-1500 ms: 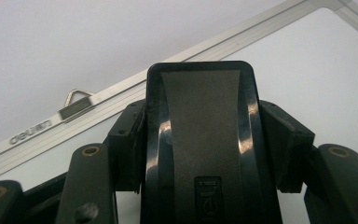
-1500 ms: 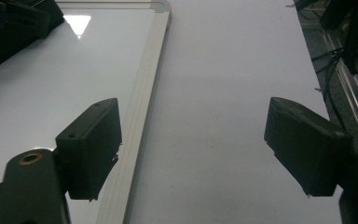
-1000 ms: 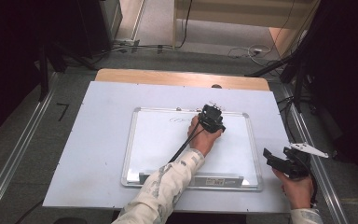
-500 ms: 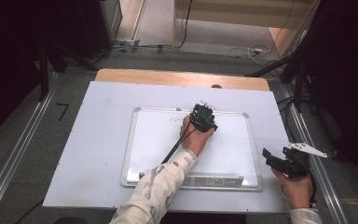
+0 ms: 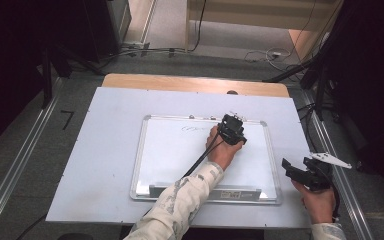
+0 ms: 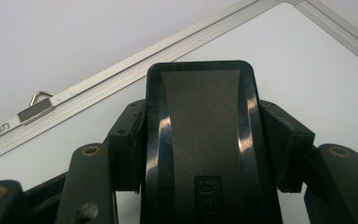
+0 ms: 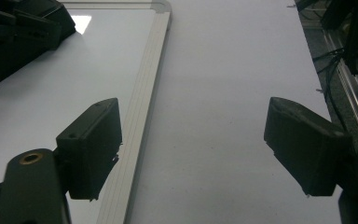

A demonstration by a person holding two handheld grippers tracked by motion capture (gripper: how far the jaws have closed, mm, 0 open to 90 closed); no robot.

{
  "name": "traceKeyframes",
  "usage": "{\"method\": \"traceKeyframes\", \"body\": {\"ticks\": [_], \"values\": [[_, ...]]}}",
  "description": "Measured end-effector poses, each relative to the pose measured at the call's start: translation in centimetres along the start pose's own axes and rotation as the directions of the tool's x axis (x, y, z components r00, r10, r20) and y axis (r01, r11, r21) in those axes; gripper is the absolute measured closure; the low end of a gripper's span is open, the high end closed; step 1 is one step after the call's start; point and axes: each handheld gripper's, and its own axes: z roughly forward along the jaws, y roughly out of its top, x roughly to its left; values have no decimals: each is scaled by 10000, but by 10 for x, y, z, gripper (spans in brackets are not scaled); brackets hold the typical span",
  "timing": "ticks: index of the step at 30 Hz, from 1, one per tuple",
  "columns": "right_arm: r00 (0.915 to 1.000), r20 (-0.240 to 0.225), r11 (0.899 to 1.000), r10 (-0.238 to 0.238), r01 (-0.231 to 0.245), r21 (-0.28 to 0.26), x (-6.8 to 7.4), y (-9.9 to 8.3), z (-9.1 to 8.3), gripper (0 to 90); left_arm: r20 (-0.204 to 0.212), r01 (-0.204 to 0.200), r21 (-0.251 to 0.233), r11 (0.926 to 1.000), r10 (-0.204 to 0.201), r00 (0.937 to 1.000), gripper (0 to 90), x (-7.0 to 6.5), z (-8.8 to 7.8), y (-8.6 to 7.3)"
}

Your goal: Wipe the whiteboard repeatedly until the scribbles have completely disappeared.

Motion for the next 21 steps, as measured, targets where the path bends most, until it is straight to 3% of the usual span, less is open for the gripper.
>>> {"method": "traceKeyframes", "body": {"ticks": [10,21], "values": [[10000,38,10000,14,-14,32,2,0,0,177,-409,458,-10,9989,-458,9981,404,33,-11,-13],[9999,120,10000,-22,21,45,2,0,1,177,-1052,1187,-66,9929,-1187,9873,406,83,-31,-35]]}}
